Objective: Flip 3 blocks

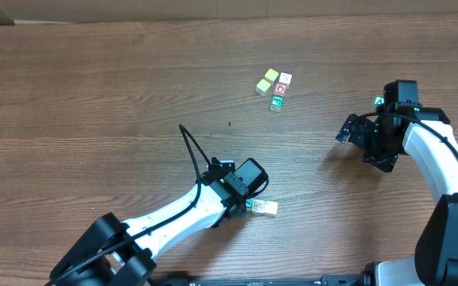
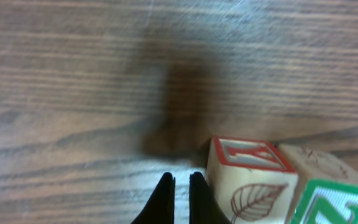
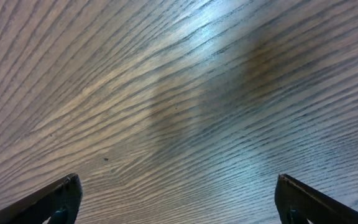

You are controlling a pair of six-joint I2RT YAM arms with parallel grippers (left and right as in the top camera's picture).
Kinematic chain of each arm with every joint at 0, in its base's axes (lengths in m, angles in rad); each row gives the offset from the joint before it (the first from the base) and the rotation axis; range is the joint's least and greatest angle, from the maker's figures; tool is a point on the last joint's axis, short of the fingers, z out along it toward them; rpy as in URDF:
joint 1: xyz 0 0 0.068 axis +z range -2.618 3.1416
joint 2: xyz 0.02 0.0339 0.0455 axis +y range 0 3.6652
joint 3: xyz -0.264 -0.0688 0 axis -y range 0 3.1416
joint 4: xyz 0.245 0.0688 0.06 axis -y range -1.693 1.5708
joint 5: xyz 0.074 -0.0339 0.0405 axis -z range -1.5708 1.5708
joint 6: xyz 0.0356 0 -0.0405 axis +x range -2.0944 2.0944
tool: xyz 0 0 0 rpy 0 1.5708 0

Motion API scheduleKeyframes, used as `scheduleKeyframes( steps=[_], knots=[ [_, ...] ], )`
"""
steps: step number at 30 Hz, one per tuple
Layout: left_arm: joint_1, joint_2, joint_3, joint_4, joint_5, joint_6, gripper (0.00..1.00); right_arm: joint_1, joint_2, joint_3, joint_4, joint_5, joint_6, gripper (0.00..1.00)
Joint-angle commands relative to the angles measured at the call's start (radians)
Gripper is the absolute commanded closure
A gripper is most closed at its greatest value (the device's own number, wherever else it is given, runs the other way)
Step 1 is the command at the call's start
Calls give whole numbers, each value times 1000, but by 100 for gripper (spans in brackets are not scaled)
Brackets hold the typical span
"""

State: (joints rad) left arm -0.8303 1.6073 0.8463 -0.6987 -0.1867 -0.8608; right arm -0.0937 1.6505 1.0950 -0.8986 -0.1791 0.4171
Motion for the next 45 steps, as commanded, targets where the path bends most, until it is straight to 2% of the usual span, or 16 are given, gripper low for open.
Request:
scheduleKeyframes(
  steps=[1, 11, 17, 23, 26, 30, 34, 35, 36, 37, 38, 43, 44, 45],
  knots=[
    [3, 7, 17, 25, -28, 31, 96, -3, -3, 12, 4, 3, -6, 0],
    [12, -1, 27, 3, -33, 105, 96, -3, -3, 12, 4, 3, -6, 0],
    [60, -62, 140, -26, -60, 127, 96, -3, -3, 12, 4, 3, -6, 0],
    [196, -25, 297, -39, 235, 317, 96, -3, -3, 12, 4, 3, -6, 0],
    [281, 24, 424, -124, 363, 383, 96, -3, -3, 12, 4, 3, -6, 0],
    [324, 76, 534, -268, 400, 452, 96, -3, -3, 12, 43, -9, 5, 0],
    [316, 114, 527, -293, 421, 510, 96, -3, -3, 11, -17, -233, -4, 1],
    [308, 131, 523, -288, 415, 510, 96, -3, -3, 11, -28, -253, -8, 36],
    [302, 147, 521, -281, 411, 510, 96, -1, -3, 11, -38, -259, -13, 76],
    [294, 169, 519, -268, 409, 510, 96, 1, -3, 11, -54, -260, -19, 93],
    [288, 192, 519, -257, 409, 510, 96, 3, -3, 10, -61, -259, -24, 96],
    [274, 294, 520, -233, 405, 497, 96, 18, -3, -15, -101, -169, -26, 94],
    [274, 312, 520, -232, 406, 497, 96, 18, -3, -22, -105, -146, -27, 75],
    [274, 326, 520, -233, 406, 497, 96, 18, -3, -31, -104, -118, -26, 63]
  ],
)
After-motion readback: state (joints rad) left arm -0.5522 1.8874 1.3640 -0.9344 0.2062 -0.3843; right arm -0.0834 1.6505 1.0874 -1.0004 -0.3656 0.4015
